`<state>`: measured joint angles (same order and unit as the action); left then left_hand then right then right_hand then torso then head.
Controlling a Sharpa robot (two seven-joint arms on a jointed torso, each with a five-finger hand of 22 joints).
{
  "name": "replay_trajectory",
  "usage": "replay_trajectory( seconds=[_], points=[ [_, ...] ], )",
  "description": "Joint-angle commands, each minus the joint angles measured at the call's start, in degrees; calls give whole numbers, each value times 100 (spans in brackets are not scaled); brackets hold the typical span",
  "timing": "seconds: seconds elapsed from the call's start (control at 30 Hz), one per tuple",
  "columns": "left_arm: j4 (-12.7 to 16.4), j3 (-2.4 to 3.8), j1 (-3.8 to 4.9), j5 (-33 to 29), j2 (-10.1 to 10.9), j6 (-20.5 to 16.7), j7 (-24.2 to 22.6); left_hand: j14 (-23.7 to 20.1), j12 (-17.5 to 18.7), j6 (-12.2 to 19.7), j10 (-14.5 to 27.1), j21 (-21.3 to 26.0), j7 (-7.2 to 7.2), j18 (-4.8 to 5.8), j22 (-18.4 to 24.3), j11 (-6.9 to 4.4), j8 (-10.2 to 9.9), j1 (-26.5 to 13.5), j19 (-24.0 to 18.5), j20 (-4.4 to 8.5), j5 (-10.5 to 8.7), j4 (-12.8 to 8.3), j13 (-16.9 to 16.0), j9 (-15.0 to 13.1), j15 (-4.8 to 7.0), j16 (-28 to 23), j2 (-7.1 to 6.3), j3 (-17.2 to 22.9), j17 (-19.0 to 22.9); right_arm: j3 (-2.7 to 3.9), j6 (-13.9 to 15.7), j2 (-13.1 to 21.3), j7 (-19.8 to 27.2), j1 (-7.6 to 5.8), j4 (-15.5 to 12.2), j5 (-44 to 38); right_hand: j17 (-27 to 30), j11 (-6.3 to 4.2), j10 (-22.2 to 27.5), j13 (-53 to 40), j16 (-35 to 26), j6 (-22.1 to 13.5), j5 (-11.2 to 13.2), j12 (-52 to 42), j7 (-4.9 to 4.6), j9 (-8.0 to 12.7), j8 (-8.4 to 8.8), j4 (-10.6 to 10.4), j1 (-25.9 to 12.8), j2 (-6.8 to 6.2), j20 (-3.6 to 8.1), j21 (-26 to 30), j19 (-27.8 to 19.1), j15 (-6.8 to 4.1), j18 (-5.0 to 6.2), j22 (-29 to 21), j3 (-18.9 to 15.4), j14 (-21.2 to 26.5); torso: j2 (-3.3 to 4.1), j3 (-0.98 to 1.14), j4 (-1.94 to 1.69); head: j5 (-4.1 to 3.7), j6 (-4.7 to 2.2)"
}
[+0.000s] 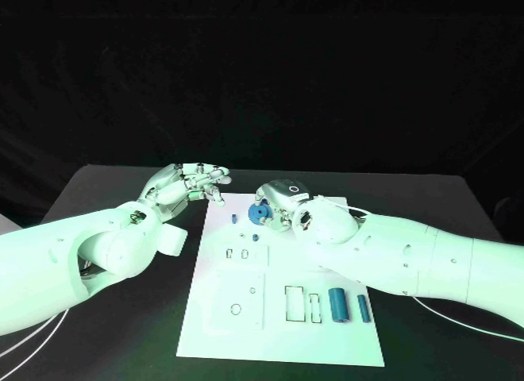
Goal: Assemble the parts on the task board
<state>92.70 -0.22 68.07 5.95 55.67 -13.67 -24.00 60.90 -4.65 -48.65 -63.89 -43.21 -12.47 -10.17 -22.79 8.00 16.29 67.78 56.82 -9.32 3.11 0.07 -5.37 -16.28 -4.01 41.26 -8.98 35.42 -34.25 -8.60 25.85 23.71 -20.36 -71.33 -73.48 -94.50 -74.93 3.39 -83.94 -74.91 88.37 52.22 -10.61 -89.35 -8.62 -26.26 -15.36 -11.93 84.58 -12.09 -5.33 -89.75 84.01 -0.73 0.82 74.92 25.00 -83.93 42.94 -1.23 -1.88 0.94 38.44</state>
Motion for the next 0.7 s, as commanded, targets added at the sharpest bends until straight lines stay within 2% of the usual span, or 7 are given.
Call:
replay_trajectory(
  seconds=[0.03, 0.33, 0.47, 0.5, 0.63, 0.7],
  points=[
    [13, 6, 8, -20, -11, 106, -38, -27, 37, 50, 24, -39, 8, -21, -7, 34, -24, 29, -33, 10, 11, -17, -9, -7, -4, -30, 12, 31, 6, -8, -147, -37, -4, 12, 64, -96, -1070, -16, -566, -1463, 19, 218, 20, -25, 75, -40, 29, 8, -88, -3, 20, -25, 599, -32, -82, 1508, 42, -519, -3, 6, 3, 4, -1],
    [14, 6, 8, -20, -5, 105, -33, -27, 37, 50, 24, -39, 8, -21, -7, 34, -24, 29, -33, 10, 11, -17, -9, -7, -4, -30, 12, 31, 6, -10, -184, -96, -5, 14, 188, -108, -1046, -7, -536, -1429, 11, 187, 30, 5, 64, -33, 60, 14, -137, -32, 15, -25, 599, -25, -82, 1508, 60, -514, 1, 9, 0, 3, 9],
    [16, 6, 9, -20, -3, 103, -31, -27, 37, 50, 24, -39, 8, -21, -7, 34, -24, 29, -33, 10, 11, -17, -9, -7, -4, -30, 12, 31, 6, -12, -223, -122, 57, 14, 229, -44, -1037, 69, -429, -1312, 8, -209, 94, 114, -21, 74, 386, -43, -418, -211, -35, -25, 599, 39, -82, 1508, 0, -511, -2, 9, 10, 9, 15],
    [16, 6, 9, -20, -2, 103, -30, -27, 37, 50, 24, -39, 8, -21, -7, 34, -24, 29, -33, 10, 11, -17, -9, -7, -4, -30, 12, 31, 6, -12, -243, -126, 73, 14, 235, -25, -1041, 87, -397, -1280, 10, -327, -42, 146, -38, 99, 482, -77, -516, -257, -57, -25, 599, 62, -82, 1508, -88, -512, -2, 10, 10, 7, 15],
    [21, 6, 9, -20, 1, 106, -26, -27, 37, 50, 24, -39, 8, -21, -7, 34, -24, 29, -33, 10, 11, -17, -9, -7, -4, -30, 12, 31, 6, -17, -341, -132, 135, 14, 245, 50, -1078, 114, -351, -1235, 24, -474, -146, 193, -65, 134, 642, -167, -688, -256, -101, -25, 599, 102, -82, 1508, -396, -518, 0, 12, 8, 3, 12],
    [23, 6, 9, -20, 3, 107, -24, -21, 41, 54, 28, -64, 7, -25, -20, 36, -28, 34, -52, 5, 9, -25, -10, -16, -5, -36, 14, 32, 13, -19, -367, -124, 168, 14, 240, 94, -1092, 135, -318, -1206, 30, -499, -235, 226, -87, 142, 713, -263, -739, -189, -128, -25, 599, 127, -82, 1508, -705, -520, -3, 11, 8, 0, 14]
  ],
)
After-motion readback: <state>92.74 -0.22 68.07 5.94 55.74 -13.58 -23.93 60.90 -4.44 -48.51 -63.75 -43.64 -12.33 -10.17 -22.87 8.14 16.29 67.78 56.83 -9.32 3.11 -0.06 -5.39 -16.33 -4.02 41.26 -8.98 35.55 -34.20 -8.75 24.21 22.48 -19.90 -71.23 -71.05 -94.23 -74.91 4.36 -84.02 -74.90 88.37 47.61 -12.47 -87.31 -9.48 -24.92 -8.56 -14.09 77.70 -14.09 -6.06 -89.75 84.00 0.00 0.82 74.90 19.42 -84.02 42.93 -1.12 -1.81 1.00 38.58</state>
